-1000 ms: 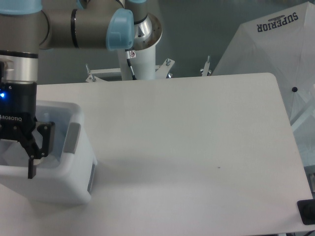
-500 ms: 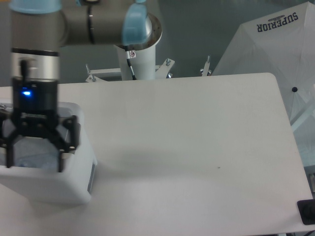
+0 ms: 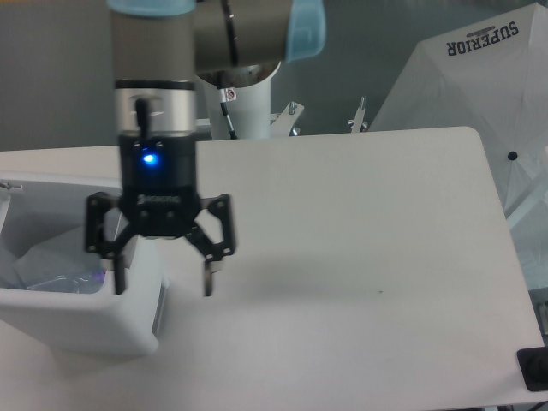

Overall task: Place the trash in the trash can
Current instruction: 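Open the gripper to drop the bottle into the bin, then raise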

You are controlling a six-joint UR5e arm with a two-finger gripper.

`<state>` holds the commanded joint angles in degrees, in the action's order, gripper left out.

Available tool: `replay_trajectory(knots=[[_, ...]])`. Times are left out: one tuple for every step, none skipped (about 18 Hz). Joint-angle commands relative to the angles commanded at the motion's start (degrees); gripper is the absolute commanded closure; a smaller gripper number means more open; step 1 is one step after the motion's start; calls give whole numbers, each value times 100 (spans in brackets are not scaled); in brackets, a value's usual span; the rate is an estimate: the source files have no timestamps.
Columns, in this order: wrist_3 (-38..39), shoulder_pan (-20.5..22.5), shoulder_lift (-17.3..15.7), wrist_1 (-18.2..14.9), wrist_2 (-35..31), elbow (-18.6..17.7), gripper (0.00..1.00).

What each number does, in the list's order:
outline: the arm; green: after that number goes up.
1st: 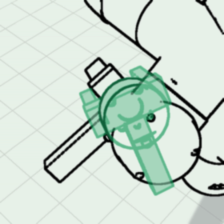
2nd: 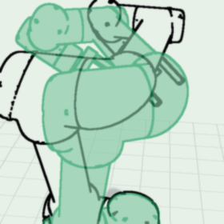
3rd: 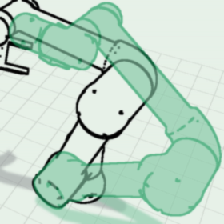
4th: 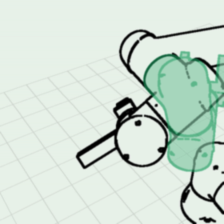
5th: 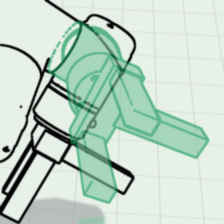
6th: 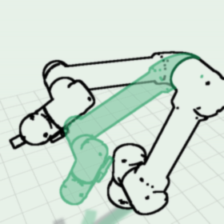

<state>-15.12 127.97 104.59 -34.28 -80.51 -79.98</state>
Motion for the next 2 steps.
replay_trajectory(knots=[[17,0,0,-9,0,17,0],[-9,0,0,-9,0,17,0]])
